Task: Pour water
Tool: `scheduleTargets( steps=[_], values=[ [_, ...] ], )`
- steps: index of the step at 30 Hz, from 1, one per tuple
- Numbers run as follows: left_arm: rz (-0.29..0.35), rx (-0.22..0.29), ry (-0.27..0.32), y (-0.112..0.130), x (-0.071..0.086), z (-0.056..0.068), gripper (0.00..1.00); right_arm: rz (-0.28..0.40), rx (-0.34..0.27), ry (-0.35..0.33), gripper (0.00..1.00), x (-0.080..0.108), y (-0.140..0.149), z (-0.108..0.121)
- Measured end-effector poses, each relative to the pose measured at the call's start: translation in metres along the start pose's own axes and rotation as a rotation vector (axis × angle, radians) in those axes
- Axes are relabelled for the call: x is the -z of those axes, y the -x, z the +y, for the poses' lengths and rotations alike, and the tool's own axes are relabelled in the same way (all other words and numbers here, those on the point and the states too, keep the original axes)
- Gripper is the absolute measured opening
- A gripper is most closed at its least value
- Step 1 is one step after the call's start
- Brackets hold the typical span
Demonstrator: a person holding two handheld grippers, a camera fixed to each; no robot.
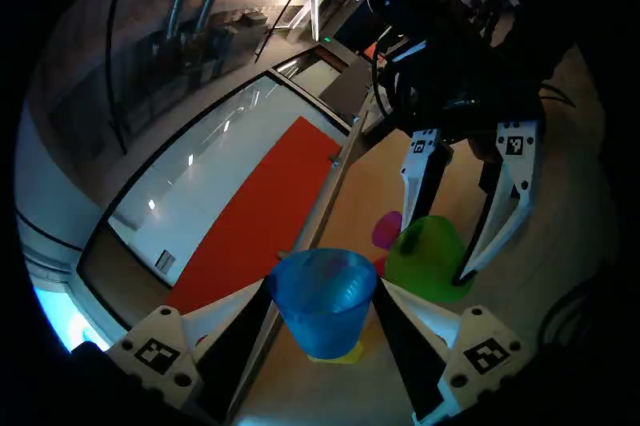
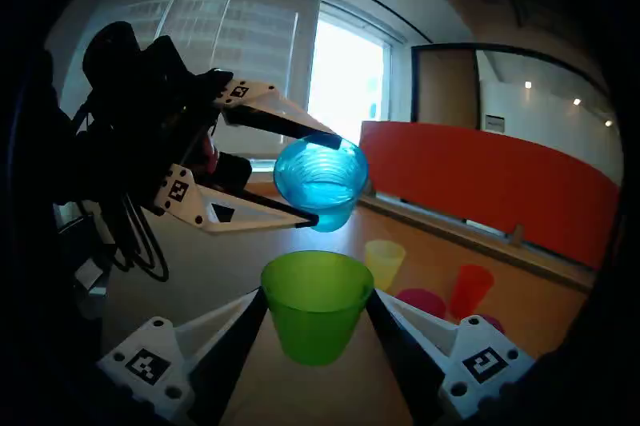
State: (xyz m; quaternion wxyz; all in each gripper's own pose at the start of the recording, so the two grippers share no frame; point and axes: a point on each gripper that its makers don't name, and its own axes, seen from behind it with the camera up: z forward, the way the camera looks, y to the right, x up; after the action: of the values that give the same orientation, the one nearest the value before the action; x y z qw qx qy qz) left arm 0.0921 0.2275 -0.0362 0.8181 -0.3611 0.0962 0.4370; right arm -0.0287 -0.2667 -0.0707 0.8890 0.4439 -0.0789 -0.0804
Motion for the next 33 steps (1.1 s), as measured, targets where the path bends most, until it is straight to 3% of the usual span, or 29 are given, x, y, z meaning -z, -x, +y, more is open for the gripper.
scheduleTargets(
  steps=[33],
  values=[
    [0.010,-0.126,0.009,-0.015,-0.005,0.004,0.87,0.011,0.000,0.005,0.91,-0.004,-0.004,-0.001]
  ],
)
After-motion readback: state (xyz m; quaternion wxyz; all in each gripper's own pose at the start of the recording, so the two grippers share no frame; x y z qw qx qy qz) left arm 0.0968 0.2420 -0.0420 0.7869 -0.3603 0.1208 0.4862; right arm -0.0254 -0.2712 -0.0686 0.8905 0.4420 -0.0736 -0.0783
